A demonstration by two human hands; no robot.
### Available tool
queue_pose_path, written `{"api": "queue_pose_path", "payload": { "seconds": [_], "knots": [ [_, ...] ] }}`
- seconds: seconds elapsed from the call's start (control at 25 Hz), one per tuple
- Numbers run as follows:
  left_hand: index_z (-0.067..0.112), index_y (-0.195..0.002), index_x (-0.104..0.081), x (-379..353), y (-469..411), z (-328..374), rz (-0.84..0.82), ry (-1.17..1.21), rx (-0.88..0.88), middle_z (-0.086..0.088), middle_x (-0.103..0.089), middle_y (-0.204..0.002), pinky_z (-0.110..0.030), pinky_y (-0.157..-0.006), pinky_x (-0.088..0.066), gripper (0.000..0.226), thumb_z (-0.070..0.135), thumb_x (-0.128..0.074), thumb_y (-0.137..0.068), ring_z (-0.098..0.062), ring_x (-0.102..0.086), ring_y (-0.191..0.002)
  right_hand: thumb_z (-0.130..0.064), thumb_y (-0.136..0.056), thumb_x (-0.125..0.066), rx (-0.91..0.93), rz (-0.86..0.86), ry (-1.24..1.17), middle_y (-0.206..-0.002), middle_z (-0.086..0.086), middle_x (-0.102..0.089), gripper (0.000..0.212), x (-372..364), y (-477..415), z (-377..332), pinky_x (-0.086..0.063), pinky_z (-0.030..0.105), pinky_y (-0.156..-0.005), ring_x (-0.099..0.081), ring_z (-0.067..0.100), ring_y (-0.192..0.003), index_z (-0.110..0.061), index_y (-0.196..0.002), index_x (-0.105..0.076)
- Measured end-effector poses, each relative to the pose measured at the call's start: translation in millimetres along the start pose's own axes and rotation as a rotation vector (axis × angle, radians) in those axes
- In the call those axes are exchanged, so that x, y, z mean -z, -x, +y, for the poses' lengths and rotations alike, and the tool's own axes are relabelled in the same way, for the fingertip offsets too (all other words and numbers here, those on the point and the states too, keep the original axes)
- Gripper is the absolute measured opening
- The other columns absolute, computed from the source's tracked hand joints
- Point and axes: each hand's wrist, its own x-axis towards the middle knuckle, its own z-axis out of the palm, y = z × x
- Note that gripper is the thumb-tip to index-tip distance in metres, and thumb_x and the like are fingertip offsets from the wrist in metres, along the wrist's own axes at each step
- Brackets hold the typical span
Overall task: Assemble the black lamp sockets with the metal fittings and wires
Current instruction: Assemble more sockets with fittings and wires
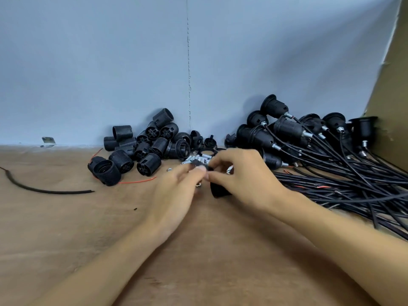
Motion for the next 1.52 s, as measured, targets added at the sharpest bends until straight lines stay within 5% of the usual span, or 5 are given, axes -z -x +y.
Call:
{"api": "queue_pose_path", "payload": {
  "seconds": [0.32,0.52,0.68,1.2,1.52],
  "knots": [
    [0.014,-0.082,-0.075,-2,4,1,0.09,0.179,-0.036,0.0,-0.075,-0.08,-0.048,-0.095,-0.057,0.022,0.026,-0.066,-0.098,-0.024,-0.072,-0.09,-0.041,-0.083,-0.075,0.103,-0.179,0.211,-0.13,-0.012,-0.054,0.065,22,28,18,-0.035,0.024,-0.106,-0.047,0.006,-0.121,-0.032,-0.142,-0.048],
    [0.022,-0.065,-0.066,-1,13,0,0.025,-0.139,-0.138,0.015,-0.064,-0.063,-0.006,-0.065,-0.04,0.027,0.025,-0.072,-0.092,0.002,-0.057,-0.063,-0.041,-0.092,-0.065,0.078,-0.173,0.237,-0.112,-0.013,-0.066,0.04,32,33,33,-0.045,0.03,-0.094,-0.056,0.008,-0.102,-0.032,-0.131,-0.059],
    [0.021,-0.071,-0.063,-1,15,-3,0.017,-0.168,-0.183,0.018,-0.071,-0.076,-0.01,-0.062,-0.04,0.022,0.024,-0.073,-0.091,0.0,-0.063,-0.071,-0.035,-0.092,-0.069,0.123,-0.124,0.126,-0.114,-0.017,-0.062,0.044,30,33,35,-0.036,0.007,-0.091,-0.054,-0.002,-0.105,-0.029,-0.134,-0.058],
    [0.03,-0.074,-0.06,0,13,-8,-0.034,-0.121,-0.177,0.009,-0.077,-0.084,-0.03,-0.074,-0.049,0.024,0.02,-0.075,-0.091,-0.015,-0.07,-0.08,-0.046,-0.095,-0.06,0.107,-0.149,-0.002,-0.102,-0.022,-0.065,0.039,24,37,34,-0.043,0.01,-0.075,-0.06,-0.001,-0.096,-0.036,-0.132,-0.057],
    [0.011,-0.09,-0.076,4,9,-4,-0.072,0.297,0.039,-0.006,-0.079,-0.098,-0.038,-0.092,-0.06,0.03,0.036,-0.077,-0.073,-0.023,-0.074,-0.101,-0.033,-0.097,-0.062,0.235,-0.097,0.101,-0.114,-0.015,-0.06,0.042,28,37,35,-0.038,0.011,-0.093,-0.055,-0.001,-0.106,-0.026,-0.138,-0.056]
  ]
}}
